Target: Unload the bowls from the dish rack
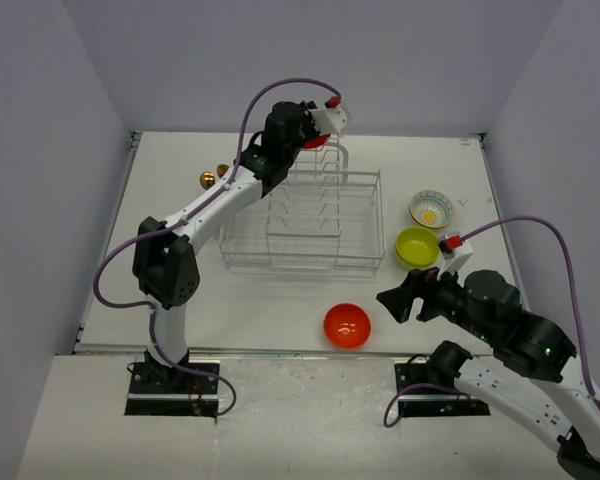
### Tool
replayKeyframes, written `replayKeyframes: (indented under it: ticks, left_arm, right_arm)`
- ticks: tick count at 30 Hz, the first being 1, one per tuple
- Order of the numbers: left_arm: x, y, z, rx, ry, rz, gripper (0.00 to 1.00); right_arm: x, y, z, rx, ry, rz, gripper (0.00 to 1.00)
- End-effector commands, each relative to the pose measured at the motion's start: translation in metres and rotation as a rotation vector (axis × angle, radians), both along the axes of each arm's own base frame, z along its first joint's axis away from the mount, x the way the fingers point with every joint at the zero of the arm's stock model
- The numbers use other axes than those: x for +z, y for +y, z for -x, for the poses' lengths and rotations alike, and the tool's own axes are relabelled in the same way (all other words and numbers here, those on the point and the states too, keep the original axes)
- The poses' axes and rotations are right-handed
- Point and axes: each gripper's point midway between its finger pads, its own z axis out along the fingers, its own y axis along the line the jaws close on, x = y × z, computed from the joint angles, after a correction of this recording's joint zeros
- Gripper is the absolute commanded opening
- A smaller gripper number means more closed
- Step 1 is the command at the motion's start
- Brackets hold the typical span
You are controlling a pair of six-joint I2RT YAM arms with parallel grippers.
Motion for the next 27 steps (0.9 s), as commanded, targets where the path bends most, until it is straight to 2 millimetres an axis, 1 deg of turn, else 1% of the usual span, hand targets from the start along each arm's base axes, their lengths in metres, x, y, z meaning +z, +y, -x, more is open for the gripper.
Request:
replayKeyframes:
  ticks: [1,3,7,8,9,12,15,16,17,18,19,20,21,22,23,24,27]
  left_arm:
    - [0.008,0.012,-0.011,0.092,-0.086,0.039,0.00]
    - [0.005,0.016,-0.014,0.126,-0.092,0.044,0.00]
    - [0.011,0.024,-0.021,0.198,-0.135,0.075,0.00]
    - [0.009,0.025,-0.024,0.207,-0.141,0.079,0.00]
    - [0.015,0.028,-0.027,0.218,-0.153,0.089,0.00]
    - [0.015,0.024,-0.030,0.172,-0.145,0.097,0.00]
    - [0.018,0.021,-0.026,0.138,-0.144,0.079,0.00]
    - [0.025,0.017,-0.023,0.099,-0.149,0.080,0.00]
    - [0.020,0.018,-0.021,0.080,-0.143,0.052,0.00]
    - [0.021,0.014,-0.017,0.037,-0.149,0.044,0.00]
    - [0.035,0.015,-0.012,0.019,-0.186,0.048,0.00]
    - [0.029,0.020,-0.011,0.010,-0.183,0.017,0.00]
    - [0.030,0.016,-0.009,-0.038,-0.182,0.013,0.00]
    - [0.037,0.019,-0.005,-0.057,-0.185,0.014,0.00]
    - [0.035,0.025,-0.005,-0.062,-0.174,0.017,0.00]
    - [0.037,0.023,-0.003,-0.094,-0.171,0.023,0.00]
    - [0.049,0.031,0.003,-0.090,-0.182,0.055,0.00]
  right_arm:
    - [0.010,0.000,-0.007,-0.015,-0.051,-0.010,0.86]
    - [0.011,0.000,-0.008,-0.017,-0.049,-0.004,0.86]
    - [0.011,0.000,-0.009,-0.019,-0.049,0.000,0.86]
    - [0.011,0.000,-0.009,-0.019,-0.050,0.000,0.86]
    - [0.012,0.000,-0.009,-0.021,-0.051,-0.003,0.86]
    - [0.011,0.001,-0.009,-0.020,-0.045,-0.002,0.86]
    - [0.012,0.000,-0.009,-0.023,-0.043,0.000,0.86]
    - [0.012,-0.001,-0.009,-0.026,-0.043,0.002,0.86]
    - [0.013,-0.001,-0.009,-0.027,-0.044,0.001,0.86]
    - [0.013,-0.001,-0.009,-0.027,-0.044,0.001,0.86]
    - [0.014,-0.001,-0.009,-0.026,-0.046,-0.002,0.86]
    - [0.014,-0.001,-0.009,-0.024,-0.045,-0.002,0.86]
    - [0.014,-0.001,-0.009,-0.024,-0.044,-0.001,0.86]
    - [0.015,0.000,-0.009,-0.024,-0.045,-0.002,0.86]
    - [0.014,0.000,-0.009,-0.022,-0.045,-0.001,0.86]
    - [0.014,0.000,-0.009,-0.023,-0.043,0.000,0.86]
    - [0.016,0.003,-0.010,-0.015,-0.040,-0.003,0.86]
